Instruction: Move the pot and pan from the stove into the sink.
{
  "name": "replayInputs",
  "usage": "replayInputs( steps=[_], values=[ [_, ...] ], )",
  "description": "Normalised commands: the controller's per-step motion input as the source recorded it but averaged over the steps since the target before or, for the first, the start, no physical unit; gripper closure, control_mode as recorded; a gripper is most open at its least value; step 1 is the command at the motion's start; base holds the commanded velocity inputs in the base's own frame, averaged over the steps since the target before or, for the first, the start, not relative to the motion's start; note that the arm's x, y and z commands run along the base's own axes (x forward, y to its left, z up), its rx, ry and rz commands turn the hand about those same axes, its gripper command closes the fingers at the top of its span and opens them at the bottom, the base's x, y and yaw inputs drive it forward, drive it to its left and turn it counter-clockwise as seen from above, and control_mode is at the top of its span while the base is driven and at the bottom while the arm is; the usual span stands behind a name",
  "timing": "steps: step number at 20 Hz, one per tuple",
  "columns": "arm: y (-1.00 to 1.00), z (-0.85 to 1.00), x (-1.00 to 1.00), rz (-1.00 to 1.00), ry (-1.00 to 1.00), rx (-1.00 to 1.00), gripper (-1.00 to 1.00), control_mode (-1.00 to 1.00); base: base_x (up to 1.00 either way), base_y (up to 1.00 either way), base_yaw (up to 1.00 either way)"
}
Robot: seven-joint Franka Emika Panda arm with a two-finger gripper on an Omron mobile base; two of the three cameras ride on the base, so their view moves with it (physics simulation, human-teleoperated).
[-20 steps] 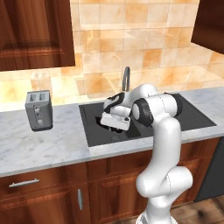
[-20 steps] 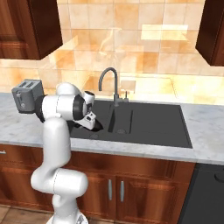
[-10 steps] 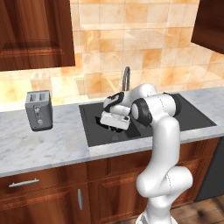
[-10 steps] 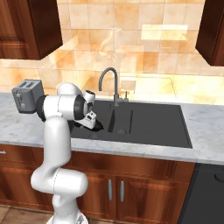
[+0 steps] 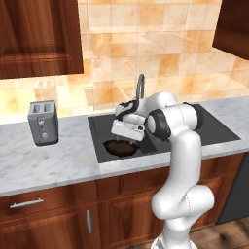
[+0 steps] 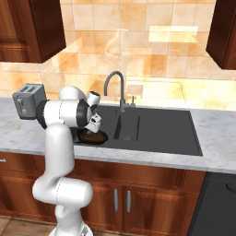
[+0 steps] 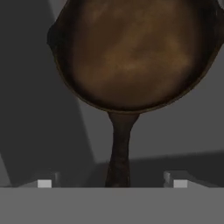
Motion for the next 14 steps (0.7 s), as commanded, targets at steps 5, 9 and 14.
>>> replayInputs(
  steps=[5,9,14],
  values=[
    [0.02,0.74,-0.04,-0.01,0.00,0.00,-1.00,-1.00,0.00,0.00,0.00],
    [0.02,0.80,-0.24,-0.01,0.02,0.00,-1.00,-1.00,0.00,0.00,0.00],
    [0.00,0.75,-0.57,-0.01,0.01,0.00,-1.00,-1.00,0.00,0.00,0.00]
  ],
)
